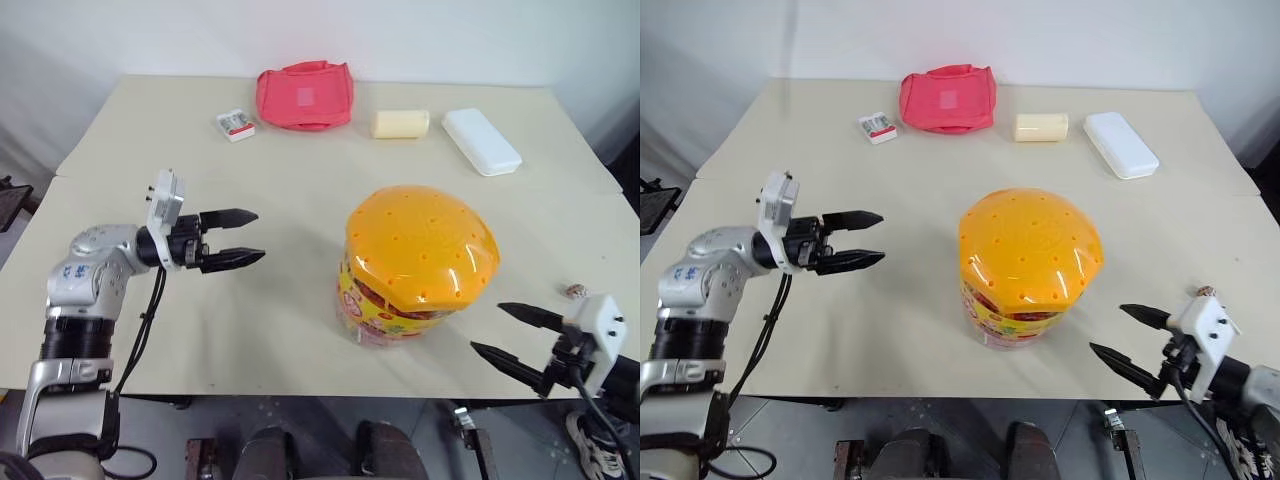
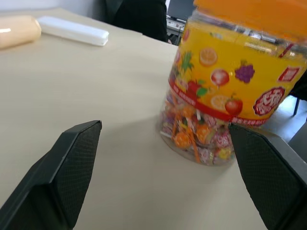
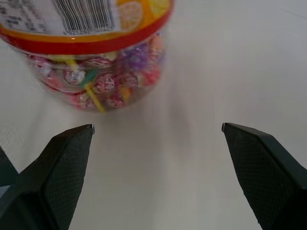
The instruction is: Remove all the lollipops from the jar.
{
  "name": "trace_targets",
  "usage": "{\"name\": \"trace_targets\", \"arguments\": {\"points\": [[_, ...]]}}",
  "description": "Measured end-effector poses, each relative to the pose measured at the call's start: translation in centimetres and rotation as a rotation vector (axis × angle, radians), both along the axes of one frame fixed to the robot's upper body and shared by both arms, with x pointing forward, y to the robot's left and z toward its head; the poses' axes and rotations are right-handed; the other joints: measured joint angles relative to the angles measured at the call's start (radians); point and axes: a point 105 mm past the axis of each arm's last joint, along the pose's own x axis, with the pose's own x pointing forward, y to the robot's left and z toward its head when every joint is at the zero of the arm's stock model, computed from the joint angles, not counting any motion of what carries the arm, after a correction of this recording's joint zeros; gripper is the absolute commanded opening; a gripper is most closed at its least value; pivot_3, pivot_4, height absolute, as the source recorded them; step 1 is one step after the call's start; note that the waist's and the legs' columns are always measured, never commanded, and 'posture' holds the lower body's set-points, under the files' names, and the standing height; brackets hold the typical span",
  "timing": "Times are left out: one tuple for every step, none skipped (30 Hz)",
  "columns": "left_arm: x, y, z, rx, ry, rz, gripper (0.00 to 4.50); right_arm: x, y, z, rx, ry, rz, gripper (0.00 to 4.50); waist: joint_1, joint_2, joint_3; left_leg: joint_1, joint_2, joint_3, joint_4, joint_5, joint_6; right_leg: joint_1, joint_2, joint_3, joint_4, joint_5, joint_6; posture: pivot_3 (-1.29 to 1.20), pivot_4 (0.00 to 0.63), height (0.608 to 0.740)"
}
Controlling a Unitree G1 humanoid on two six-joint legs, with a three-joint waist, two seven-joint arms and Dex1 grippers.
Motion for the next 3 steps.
{"name": "trace_targets", "arguments": {"points": [[-0.28, -0.13, -0.41, -0.006, 0.005, 0.001, 4.5, 0.44, -0.1, -0.02, 0.008, -0.015, -0.015, 4.46, 0.001, 0.0, 0.0, 0.0, 0.0, 0.0, 0.0, 0.0, 0.0, 0.0, 0.0, 0.0, 0.0, 0.0, 0.0, 0.0, 0.15, 0.74], [-0.59, -0.19, -0.62, -0.017, 0.003, 0.003, 4.5, 0.77, -0.11, -0.06, 0.012, -0.026, -0.024, 4.46, 0.001, 0.0, 0.0, 0.0, 0.0, 0.0, 0.0, 0.0, 0.0, 0.0, 0.0, 0.0, 0.0, 0.0, 0.0, 0.0, 0.15, 0.74], [-0.87, -0.15, -0.74, -0.024, -0.009, 0.011, 4.5, 1.06, -0.12, -0.11, 0.017, -0.04, -0.036, 4.46, 0.004, 0.0, 0.0, 0.0, 0.0, -0.001, 0.0, 0.0, 0.0, 0.0, 0.0, 0.0, 0.0, 0.0, 0.0, 0.0, 0.15, 0.74]]}}
